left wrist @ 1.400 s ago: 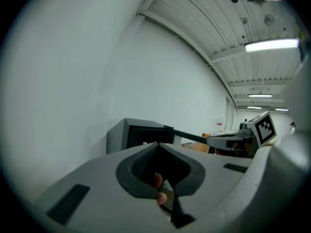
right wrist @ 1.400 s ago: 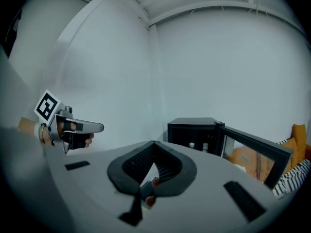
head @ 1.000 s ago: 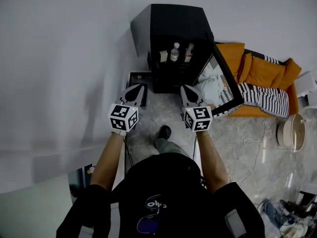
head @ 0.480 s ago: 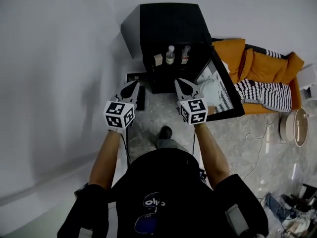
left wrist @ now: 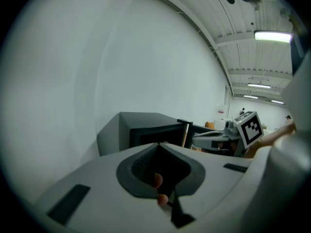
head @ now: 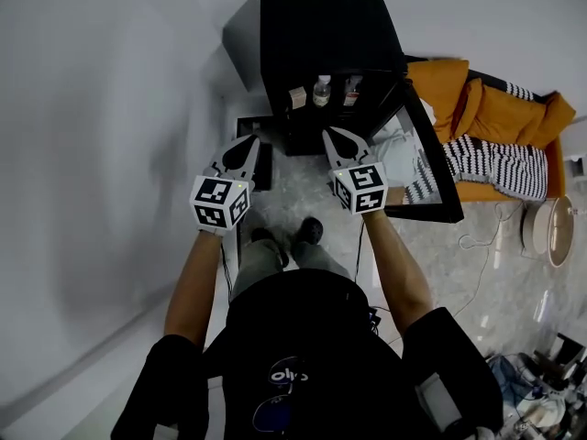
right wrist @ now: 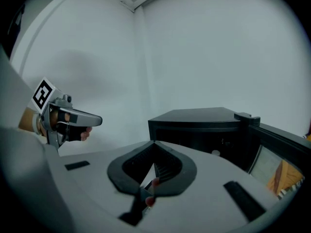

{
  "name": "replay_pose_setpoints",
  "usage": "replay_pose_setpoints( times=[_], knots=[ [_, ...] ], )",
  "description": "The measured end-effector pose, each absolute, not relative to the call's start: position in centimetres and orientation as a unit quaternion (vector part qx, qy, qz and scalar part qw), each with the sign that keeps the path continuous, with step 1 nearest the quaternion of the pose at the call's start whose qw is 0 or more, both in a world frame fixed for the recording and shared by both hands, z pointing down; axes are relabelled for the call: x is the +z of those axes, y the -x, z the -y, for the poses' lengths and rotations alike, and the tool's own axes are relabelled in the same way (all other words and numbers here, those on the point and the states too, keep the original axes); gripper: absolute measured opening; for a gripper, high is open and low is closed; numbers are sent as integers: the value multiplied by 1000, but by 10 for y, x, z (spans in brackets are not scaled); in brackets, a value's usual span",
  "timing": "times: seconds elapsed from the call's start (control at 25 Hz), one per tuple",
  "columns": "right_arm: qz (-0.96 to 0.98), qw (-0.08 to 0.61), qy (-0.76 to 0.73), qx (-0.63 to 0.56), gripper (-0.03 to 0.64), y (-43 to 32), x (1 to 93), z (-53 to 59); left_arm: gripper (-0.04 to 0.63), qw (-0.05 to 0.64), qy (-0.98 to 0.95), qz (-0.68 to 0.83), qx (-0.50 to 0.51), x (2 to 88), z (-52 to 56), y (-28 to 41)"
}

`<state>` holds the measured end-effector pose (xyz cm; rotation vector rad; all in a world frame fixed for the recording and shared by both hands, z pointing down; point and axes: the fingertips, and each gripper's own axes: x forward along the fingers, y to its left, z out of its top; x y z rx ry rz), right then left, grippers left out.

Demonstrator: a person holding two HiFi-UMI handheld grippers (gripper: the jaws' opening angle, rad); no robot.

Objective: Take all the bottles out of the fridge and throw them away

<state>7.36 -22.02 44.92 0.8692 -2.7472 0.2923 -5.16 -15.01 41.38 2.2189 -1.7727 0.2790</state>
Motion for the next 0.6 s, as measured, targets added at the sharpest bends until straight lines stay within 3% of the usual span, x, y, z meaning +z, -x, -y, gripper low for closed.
replay_pose_setpoints(
  times=[0.6],
  knots=[
    [923,135,-345,100,0,-26,466,237,2,138,-798,582,75,437,168,102]
  ],
)
